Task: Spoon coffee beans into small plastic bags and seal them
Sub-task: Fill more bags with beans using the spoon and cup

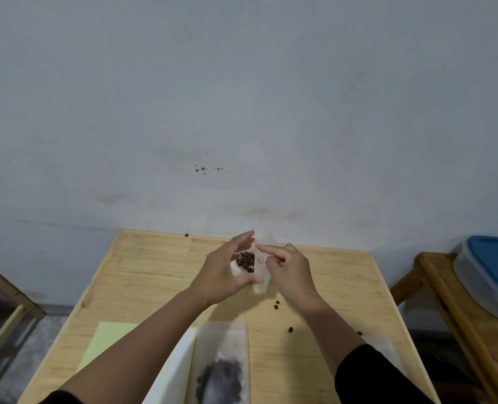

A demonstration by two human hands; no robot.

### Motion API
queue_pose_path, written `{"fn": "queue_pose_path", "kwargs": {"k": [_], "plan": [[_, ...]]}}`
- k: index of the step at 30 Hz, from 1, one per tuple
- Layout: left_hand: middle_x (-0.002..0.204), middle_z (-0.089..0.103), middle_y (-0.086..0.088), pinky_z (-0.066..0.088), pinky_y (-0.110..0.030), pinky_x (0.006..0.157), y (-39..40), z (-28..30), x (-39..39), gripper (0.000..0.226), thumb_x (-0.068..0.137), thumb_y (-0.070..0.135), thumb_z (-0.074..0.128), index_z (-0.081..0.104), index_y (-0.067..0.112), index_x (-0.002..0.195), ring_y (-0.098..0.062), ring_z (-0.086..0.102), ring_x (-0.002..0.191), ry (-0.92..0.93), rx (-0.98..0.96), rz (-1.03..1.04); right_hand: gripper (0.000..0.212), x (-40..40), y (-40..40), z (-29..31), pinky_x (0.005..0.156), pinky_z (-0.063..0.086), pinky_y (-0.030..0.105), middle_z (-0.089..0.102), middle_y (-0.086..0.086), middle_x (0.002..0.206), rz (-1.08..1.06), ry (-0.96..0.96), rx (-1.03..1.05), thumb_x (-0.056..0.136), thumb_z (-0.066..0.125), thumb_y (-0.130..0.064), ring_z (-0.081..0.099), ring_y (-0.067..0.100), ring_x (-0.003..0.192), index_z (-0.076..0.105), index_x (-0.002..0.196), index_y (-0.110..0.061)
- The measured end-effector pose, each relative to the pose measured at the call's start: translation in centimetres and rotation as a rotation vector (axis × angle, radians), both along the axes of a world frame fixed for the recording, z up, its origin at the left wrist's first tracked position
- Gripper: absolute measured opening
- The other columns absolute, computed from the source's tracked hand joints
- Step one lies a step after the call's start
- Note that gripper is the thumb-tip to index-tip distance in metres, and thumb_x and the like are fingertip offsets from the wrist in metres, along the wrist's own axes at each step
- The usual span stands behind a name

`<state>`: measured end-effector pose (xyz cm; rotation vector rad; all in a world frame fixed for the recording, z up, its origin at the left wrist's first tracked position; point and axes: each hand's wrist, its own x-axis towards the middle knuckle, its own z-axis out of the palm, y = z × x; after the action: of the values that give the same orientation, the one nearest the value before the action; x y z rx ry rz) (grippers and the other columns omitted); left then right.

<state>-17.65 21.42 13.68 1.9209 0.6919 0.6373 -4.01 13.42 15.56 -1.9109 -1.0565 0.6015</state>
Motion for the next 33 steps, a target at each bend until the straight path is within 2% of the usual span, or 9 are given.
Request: {"fn": "queue_pose_path", "kwargs": {"k": [3,6,10,14,19,21,22,26,33], "plan": [[0.148,0.026,0.021,0.021,-0.006,0.105,0.8,-0.4,-0.3,0.120,0.050,0.040,0.090,0.017,0.038,0.145,0.008,0.024,0.134,0.145,0.063,-0.095,0.035,-0.1,0.1,-0.1,0.083,0.051,0.026,0.056,0.003,0.098,0.039,0.072,-0.006,0.090,0.049,-0.009,0.059,0.013,0.089,0.069,0.105,-0.033],[0.148,0.014,0.024,0.013,0.006,0.096,1.4,-0.5,-0.1,0.130,0.051,0.040,0.090,0.005,0.032,0.148,0.010,0.014,0.133,0.204,0.104,-0.163,0.033,-0.4,-0.1,0.1,0.080,0.048,0.010,0.056,0.000,0.095,0.120,0.177,0.008,0.090,0.052,-0.005,0.058,-0.005,0.083,0.071,0.103,-0.028],[0.139,0.026,0.021,0.026,-0.014,0.106,1.6,-0.9,-0.2,0.120,0.058,0.037,0.086,0.006,0.032,0.148,0.007,0.025,0.128,0.236,0.174,-0.163,0.031,-0.1,-0.3,0.2,0.077,0.045,0.004,0.061,0.006,0.100,0.188,0.219,0.004,0.090,0.053,-0.004,0.062,0.008,0.092,0.070,0.105,-0.024],[0.140,0.023,0.021,0.025,-0.016,0.106,1.6,-1.3,-0.5,0.121,0.057,0.039,0.085,0.005,0.035,0.147,0.005,0.024,0.130,0.242,0.199,-0.209,0.027,0.2,-0.4,0.4,0.072,0.042,0.002,0.061,-0.017,0.094,0.274,0.312,-0.049,0.090,0.055,-0.002,0.063,-0.009,0.084,0.069,0.106,-0.019],[0.144,0.023,0.021,0.023,-0.011,0.104,2.0,-1.7,-0.6,0.121,0.052,0.044,0.083,0.010,0.032,0.147,0.007,0.024,0.132,0.211,0.185,-0.207,0.030,-0.1,0.1,0.2,0.080,0.049,0.017,0.065,-0.016,0.092,0.284,0.312,-0.086,0.089,0.053,-0.002,0.067,-0.002,0.085,0.070,0.105,-0.019],[0.139,0.030,0.019,0.024,-0.005,0.099,2.3,-1.9,-0.9,0.111,0.053,0.040,0.082,0.020,0.027,0.144,0.007,0.030,0.126,0.185,0.198,-0.168,0.036,-0.5,0.4,-0.2,0.081,0.052,0.044,0.068,-0.014,0.093,0.245,0.205,-0.117,0.089,0.050,-0.008,0.068,0.020,0.089,0.071,0.098,-0.035],[0.135,0.033,0.018,0.025,-0.002,0.096,2.5,-2.0,-1.2,0.104,0.054,0.041,0.080,0.026,0.025,0.141,0.008,0.033,0.123,0.171,0.211,-0.147,0.037,-0.7,0.7,-0.3,0.077,0.051,0.045,0.067,-0.013,0.093,0.226,0.150,-0.133,0.088,0.049,-0.009,0.066,0.031,0.088,0.071,0.096,-0.038],[0.125,0.046,0.013,0.031,-0.002,0.091,3.1,-2.5,-1.9,0.082,0.055,0.042,0.074,0.042,0.021,0.128,0.013,0.040,0.113,0.132,0.234,-0.068,0.033,-1.6,1.7,-0.6,0.063,0.041,0.008,0.052,-0.011,0.090,0.157,0.024,-0.119,0.089,0.047,-0.004,0.055,0.009,0.073,0.070,0.107,-0.020],[0.126,0.046,0.008,0.026,0.001,0.092,3.9,-3.8,-3.5,0.081,0.060,0.032,0.082,0.043,0.022,0.130,0.017,0.036,0.113,0.130,0.284,-0.031,0.031,-3.0,2.1,-1.8,0.071,0.045,0.012,0.053,-0.010,0.085,0.091,0.041,-0.047,0.089,0.050,-0.004,0.057,0.009,0.075,0.072,0.103,-0.021]]}}
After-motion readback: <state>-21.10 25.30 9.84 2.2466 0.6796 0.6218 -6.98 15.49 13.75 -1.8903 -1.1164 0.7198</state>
